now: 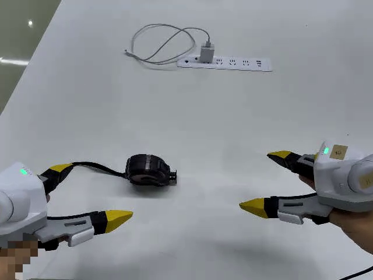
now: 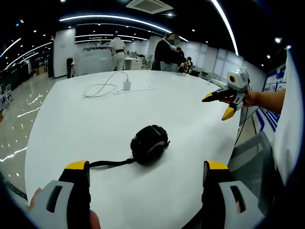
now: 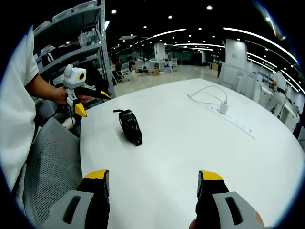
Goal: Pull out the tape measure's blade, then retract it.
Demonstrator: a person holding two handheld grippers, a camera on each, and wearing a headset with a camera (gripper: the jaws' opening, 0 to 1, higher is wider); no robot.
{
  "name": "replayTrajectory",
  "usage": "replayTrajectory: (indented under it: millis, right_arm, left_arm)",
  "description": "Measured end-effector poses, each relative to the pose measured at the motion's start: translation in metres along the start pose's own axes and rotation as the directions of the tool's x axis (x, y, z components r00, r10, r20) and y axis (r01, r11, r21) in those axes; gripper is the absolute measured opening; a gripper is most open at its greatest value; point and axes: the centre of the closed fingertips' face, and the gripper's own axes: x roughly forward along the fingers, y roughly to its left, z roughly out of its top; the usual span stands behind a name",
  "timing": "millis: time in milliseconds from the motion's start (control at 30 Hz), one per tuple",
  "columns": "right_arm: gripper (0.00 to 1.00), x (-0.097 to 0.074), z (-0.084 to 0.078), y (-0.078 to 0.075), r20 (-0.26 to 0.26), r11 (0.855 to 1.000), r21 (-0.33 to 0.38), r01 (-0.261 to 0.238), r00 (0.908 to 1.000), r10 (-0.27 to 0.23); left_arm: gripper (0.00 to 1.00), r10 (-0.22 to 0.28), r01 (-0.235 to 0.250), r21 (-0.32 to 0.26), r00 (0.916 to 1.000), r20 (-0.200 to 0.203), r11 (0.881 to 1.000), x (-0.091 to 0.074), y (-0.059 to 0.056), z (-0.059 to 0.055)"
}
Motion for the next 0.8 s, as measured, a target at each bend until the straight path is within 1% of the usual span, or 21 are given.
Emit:
replayTrajectory:
  millis: [33,133,267,300,467,533,733,800]
  right_arm:
    - [0.73,-0.002,-0.001,0.000,-0.002,1.000,-0.006,0.002,1.0000,-0.002]
    - [0.75,-0.006,-0.004,0.000,-0.001,1.000,0.000,0.007,1.0000,-0.007]
    - [0.77,-0.011,-0.009,0.000,-0.007,1.000,0.006,0.007,0.9999,-0.007]
    - [0.78,-0.013,-0.011,0.001,-0.011,1.000,0.003,0.007,0.9999,-0.007]
    - [0.81,-0.020,-0.018,0.004,-0.017,1.000,0.015,0.008,0.9998,-0.008]
    - [0.82,-0.022,-0.021,0.006,-0.020,1.000,0.020,0.009,0.9998,-0.009]
    - [0.82,-0.028,-0.024,0.008,-0.024,1.000,0.024,0.009,0.9997,-0.008]
    - [0.82,-0.030,-0.025,0.009,-0.026,1.000,0.024,0.011,0.9996,-0.010]
  left_arm:
    - [0.97,0.003,-0.003,0.007,1.0000,-0.008,1.000,-0.002,0.001,-0.002]
    - [0.98,0.002,-0.002,0.014,1.0000,-0.009,1.000,-0.005,0.002,-0.004]
    - [0.98,-0.002,0.002,0.030,0.9998,-0.021,1.000,-0.010,0.003,-0.007]
    - [0.98,-0.004,0.005,0.039,0.9996,-0.029,0.999,-0.012,0.003,-0.009]
    - [0.99,-0.004,0.006,0.053,0.9992,-0.040,0.999,-0.018,0.005,-0.012]
    - [0.99,-0.002,0.005,0.074,0.9989,-0.047,0.997,-0.020,0.005,-0.013]
    - [0.99,0.003,0.003,0.092,0.9976,-0.069,0.996,-0.024,0.008,-0.018]
    - [0.99,0.003,0.004,0.097,0.9975,-0.070,0.995,-0.026,0.009,-0.018]
